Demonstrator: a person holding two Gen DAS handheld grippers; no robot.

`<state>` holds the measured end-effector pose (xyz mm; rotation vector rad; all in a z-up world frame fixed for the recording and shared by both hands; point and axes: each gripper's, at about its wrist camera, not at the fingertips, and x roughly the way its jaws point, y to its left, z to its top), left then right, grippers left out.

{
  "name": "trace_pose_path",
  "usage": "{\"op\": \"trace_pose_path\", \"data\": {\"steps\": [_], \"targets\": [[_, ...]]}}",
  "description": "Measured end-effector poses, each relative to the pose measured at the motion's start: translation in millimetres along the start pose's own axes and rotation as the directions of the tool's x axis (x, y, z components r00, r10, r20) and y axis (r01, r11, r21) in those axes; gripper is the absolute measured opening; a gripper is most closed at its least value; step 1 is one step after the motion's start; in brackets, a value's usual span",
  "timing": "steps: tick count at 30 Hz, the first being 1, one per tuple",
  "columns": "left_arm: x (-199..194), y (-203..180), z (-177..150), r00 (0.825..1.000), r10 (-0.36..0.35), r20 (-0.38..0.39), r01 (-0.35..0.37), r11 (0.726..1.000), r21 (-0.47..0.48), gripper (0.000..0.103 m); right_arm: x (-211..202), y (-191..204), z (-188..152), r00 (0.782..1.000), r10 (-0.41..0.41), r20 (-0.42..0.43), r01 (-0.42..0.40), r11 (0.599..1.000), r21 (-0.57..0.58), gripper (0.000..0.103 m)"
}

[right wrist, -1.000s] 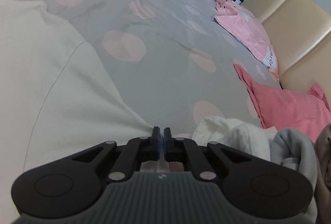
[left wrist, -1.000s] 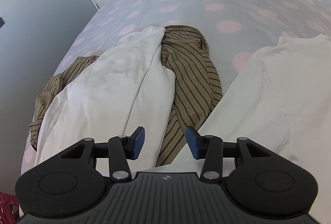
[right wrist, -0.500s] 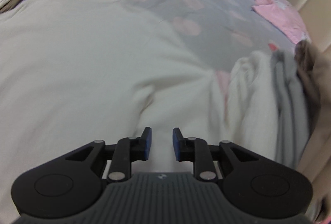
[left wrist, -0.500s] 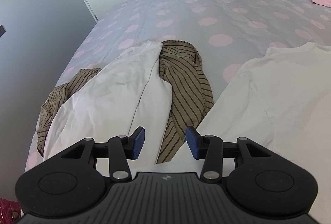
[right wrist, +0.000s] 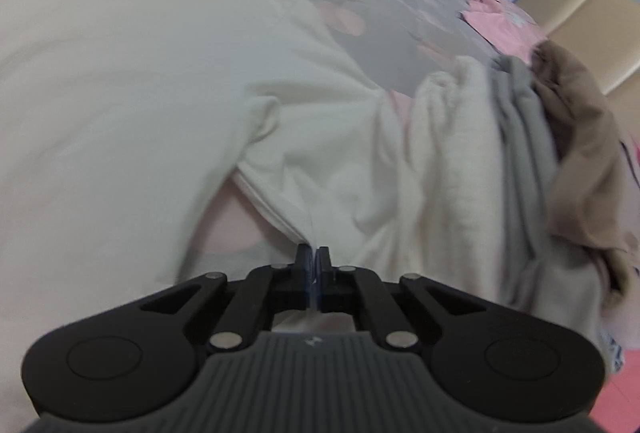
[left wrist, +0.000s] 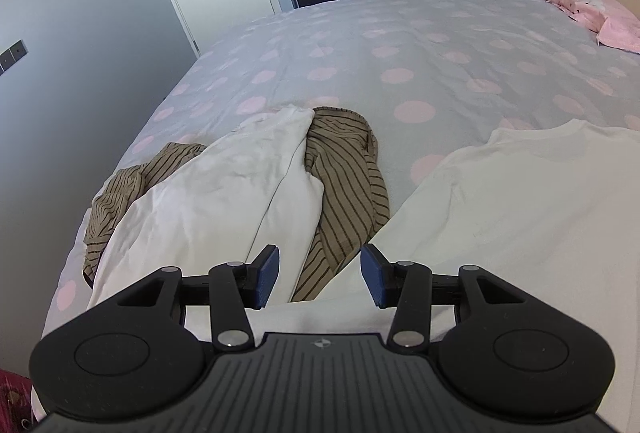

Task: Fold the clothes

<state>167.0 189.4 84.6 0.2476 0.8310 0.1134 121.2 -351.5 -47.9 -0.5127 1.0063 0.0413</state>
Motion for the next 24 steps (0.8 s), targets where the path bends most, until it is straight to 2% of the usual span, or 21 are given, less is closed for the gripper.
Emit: {"op": "trace_pose_path", "data": {"steps": [3, 6, 9, 13, 15, 16, 18, 21, 24], "targets": [[-2.5, -5.6, -1.2, 1.000, 0.005, 0.001, -0.005, 1.000, 0.019, 0.043, 4.6, -15.3, -9.6, 0.999, -0.032, -0.032, 0.034, 0.998, 0.046, 0.002], [-4.8, -9.0, -0.9, 1.000, 0.006, 0.000, -0.006, 0.999, 0.035, 0.043, 8.7, -29.5, -15.3, 0.999, -0.019, -0.038, 0.024, 0.992, 0.123, 0.001], [-11.7, -13.5, -3.8, 1.000, 0.000, 0.004, 0.000, 0.999, 0.053, 0.043, 9.2, -32.4, -14.7, 0.999, -0.013, -0.042, 0.019, 0.990, 0.137, 0.001], [-18.2, -21.6, -16.7, 0.996, -0.090, -0.023, 0.091, 0.992, 0.083, 0.043, -2.7, -37.3, -14.1, 0.999, 0.026, -0.021, -0.022, 0.986, 0.166, 0.003], [-20.1, -27.2, -27.4, 0.988, -0.148, -0.049, 0.152, 0.983, 0.104, 0.044, -16.0, -38.1, -14.5, 0.999, 0.045, 0.007, -0.045, 0.984, 0.174, 0.011], [-20.3, -30.3, -34.9, 0.982, -0.180, -0.065, 0.187, 0.975, 0.122, 0.044, -23.5, -37.5, -15.1, 0.998, 0.055, 0.023, -0.058, 0.983, 0.175, 0.014], [-20.8, -35.8, -53.3, 0.962, -0.250, -0.109, 0.266, 0.950, 0.162, 0.044, -37.1, -35.0, -18.9, 0.994, 0.100, 0.042, -0.106, 0.977, 0.186, 0.030], [-24.8, -43.9, -86.2, 0.926, -0.331, -0.184, 0.365, 0.908, 0.205, 0.044, -52.8, -27.4, -27.6, 0.982, 0.185, 0.046, -0.190, 0.960, 0.207, 0.031], [-31.3, -48.3, -119.6, 0.883, -0.390, -0.259, 0.450, 0.861, 0.236, 0.044, -61.9, -8.0, -39.2, 0.960, 0.279, 0.022, -0.277, 0.936, 0.215, 0.031]]}}
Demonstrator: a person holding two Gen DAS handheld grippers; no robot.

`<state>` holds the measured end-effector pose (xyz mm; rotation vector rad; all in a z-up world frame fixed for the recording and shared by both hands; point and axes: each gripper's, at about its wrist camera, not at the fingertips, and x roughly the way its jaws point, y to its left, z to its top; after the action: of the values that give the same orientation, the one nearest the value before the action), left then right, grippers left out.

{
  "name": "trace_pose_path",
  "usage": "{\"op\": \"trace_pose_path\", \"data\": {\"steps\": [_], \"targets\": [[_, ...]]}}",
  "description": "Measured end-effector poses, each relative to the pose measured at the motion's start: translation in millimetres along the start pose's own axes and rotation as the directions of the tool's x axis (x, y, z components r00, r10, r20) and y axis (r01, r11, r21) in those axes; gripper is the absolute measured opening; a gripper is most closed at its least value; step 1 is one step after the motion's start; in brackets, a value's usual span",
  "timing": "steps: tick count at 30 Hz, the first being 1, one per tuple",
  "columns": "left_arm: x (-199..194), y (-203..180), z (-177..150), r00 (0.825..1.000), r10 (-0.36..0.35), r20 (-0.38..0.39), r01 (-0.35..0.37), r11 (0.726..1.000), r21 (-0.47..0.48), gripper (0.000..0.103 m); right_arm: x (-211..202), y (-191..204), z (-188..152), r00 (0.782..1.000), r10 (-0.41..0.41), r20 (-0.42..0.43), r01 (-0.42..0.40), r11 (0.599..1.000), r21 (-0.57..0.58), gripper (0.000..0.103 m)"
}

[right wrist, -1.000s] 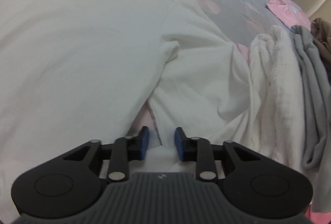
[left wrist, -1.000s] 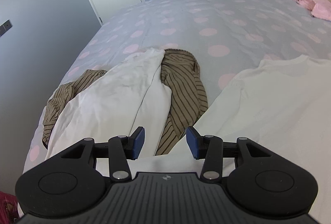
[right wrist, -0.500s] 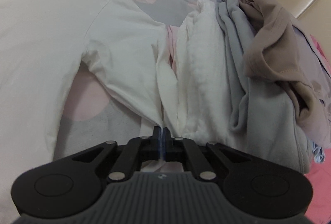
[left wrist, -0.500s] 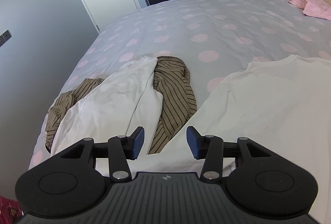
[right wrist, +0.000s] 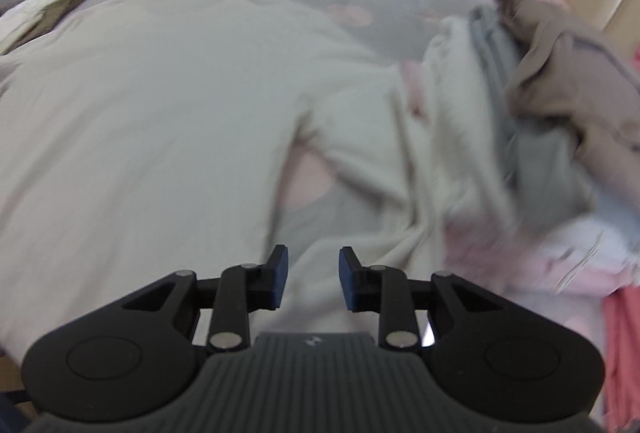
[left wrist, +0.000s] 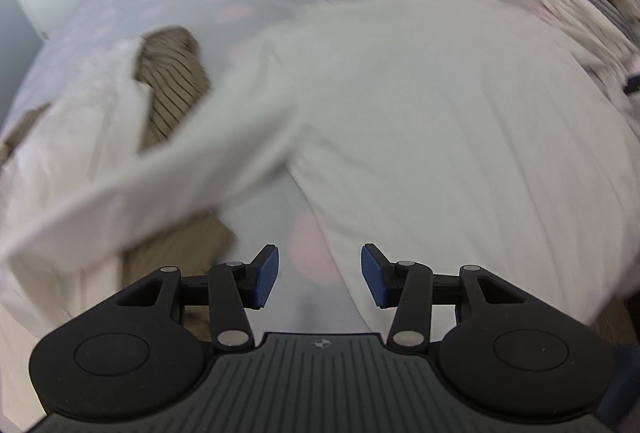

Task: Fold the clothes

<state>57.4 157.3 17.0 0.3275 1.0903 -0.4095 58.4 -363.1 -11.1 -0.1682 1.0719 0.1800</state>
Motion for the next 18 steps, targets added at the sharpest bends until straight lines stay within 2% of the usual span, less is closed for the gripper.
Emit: {"op": "trace_pose_path", "data": {"steps": [2, 4, 7, 8, 11, 15, 18], "targets": [[1.5, -6.6, -20.6, 0.997, -0.067, -0.037, 0.068, 0.997, 0.022, 0.044, -0.8, 13.6, -17.4, 0.998, 0.052, -0.040, -0.052, 0.999, -0.008, 0.031], [3.8, -13.3, -39.8, 0.985, -0.148, -0.090, 0.151, 0.988, 0.033, 0.044, 0.2, 22.1, -33.3, 0.993, 0.082, -0.082, -0.083, 0.996, -0.020, 0.031], [10.7, -29.7, -64.2, 0.945, -0.259, -0.201, 0.277, 0.959, 0.066, 0.043, -2.6, 28.0, -52.5, 0.982, 0.120, -0.145, -0.125, 0.992, -0.021, 0.031], [13.8, -37.4, -71.4, 0.931, -0.271, -0.246, 0.300, 0.950, 0.089, 0.043, -3.4, 29.2, -57.7, 0.977, 0.134, -0.167, -0.139, 0.990, -0.023, 0.031], [24.9, -56.8, -88.5, 0.902, -0.248, -0.353, 0.317, 0.936, 0.151, 0.043, -6.5, 32.2, -69.6, 0.956, 0.175, -0.235, -0.188, 0.982, -0.034, 0.031], [34.3, -71.0, -101.8, 0.888, -0.206, -0.410, 0.308, 0.930, 0.201, 0.043, -9.0, 41.6, -82.3, 0.912, 0.249, -0.326, -0.280, 0.959, -0.050, 0.032], [37.8, -76.0, -104.7, 0.884, -0.204, -0.420, 0.315, 0.924, 0.216, 0.044, 1.8, 48.0, -93.1, 0.884, 0.247, -0.397, -0.294, 0.954, -0.062, 0.032]]}}
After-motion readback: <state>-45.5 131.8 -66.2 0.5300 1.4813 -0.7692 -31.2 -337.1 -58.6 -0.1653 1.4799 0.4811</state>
